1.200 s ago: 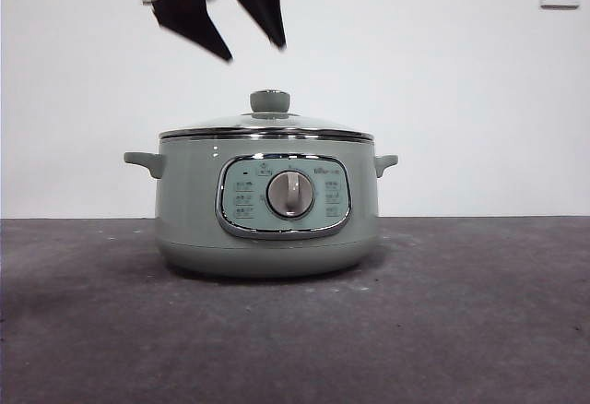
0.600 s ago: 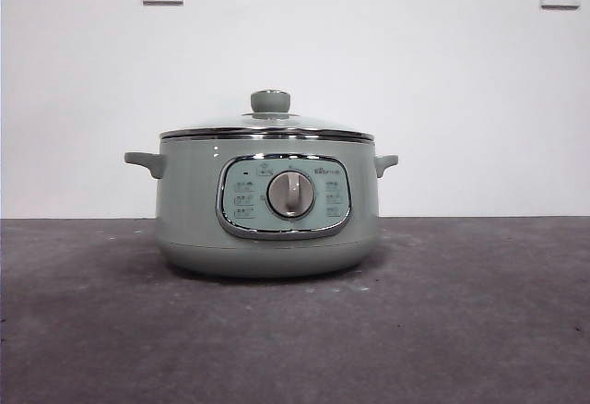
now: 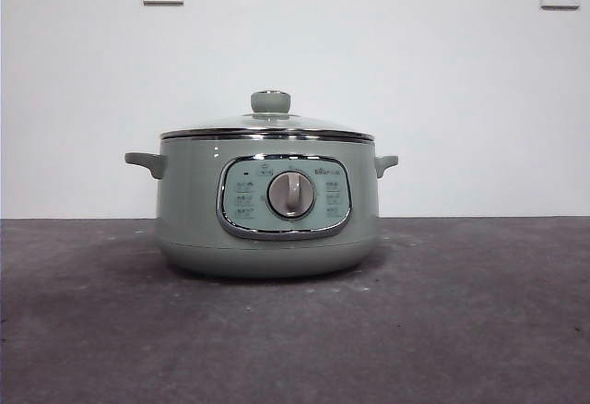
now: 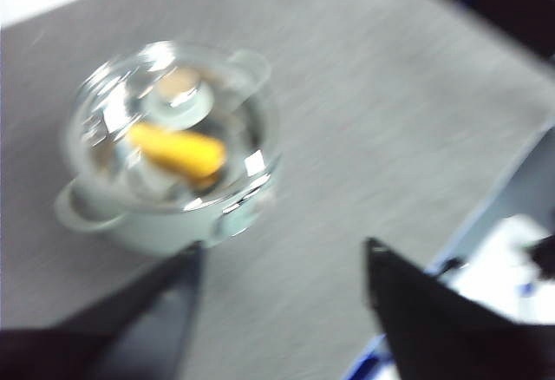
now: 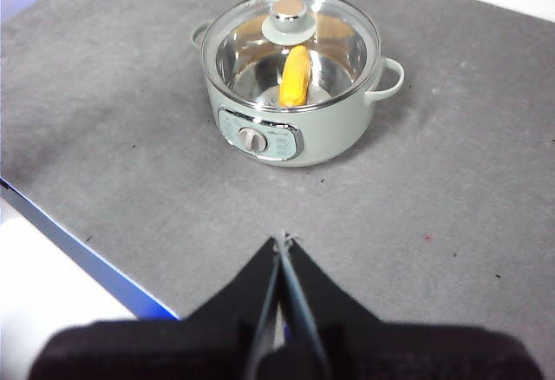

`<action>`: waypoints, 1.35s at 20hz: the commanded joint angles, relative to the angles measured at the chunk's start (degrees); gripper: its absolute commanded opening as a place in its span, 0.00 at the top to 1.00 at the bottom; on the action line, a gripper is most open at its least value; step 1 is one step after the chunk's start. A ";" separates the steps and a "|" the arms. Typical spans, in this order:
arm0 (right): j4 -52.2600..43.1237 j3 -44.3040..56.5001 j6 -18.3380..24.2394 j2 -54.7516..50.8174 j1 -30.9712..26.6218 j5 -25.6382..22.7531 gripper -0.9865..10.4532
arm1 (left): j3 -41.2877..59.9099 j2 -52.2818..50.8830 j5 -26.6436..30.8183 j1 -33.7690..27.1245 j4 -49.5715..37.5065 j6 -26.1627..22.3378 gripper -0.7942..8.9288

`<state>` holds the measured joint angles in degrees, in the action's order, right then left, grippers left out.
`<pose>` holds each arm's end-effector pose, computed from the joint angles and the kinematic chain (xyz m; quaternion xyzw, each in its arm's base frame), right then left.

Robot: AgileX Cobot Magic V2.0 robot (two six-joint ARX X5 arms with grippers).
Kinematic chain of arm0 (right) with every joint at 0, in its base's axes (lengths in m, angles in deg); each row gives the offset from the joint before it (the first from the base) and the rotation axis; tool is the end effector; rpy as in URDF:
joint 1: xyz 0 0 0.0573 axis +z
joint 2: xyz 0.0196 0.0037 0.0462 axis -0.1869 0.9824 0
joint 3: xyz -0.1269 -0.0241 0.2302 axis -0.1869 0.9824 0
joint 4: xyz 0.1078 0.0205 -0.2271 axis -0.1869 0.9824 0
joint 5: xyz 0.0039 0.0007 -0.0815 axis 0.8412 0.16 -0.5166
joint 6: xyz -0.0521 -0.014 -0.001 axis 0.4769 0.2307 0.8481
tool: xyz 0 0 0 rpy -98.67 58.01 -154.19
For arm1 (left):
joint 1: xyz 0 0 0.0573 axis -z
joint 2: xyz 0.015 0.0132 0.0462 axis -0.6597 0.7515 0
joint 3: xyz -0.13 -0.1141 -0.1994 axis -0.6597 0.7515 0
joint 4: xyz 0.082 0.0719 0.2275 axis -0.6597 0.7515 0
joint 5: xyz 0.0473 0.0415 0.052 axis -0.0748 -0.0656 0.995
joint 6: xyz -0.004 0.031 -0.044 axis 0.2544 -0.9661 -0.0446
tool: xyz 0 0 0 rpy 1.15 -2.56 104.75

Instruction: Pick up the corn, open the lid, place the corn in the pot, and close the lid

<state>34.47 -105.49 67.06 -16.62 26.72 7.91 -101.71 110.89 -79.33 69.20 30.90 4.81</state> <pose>0.0357 0.0273 0.4475 -0.0811 0.2764 0.3044 0.9079 0.1008 -0.0624 0.4893 0.0419 0.2893 -0.3607 0.8857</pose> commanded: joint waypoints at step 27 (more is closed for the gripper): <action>1.53 0.35 0.11 3.78 0.04 0.31 0.91 | 0.11 -1.14 -2.27 0.26 -0.28 1.22 0.92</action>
<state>34.49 -105.49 67.02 -12.71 26.72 8.28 -101.71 110.04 -81.56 69.37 30.90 5.88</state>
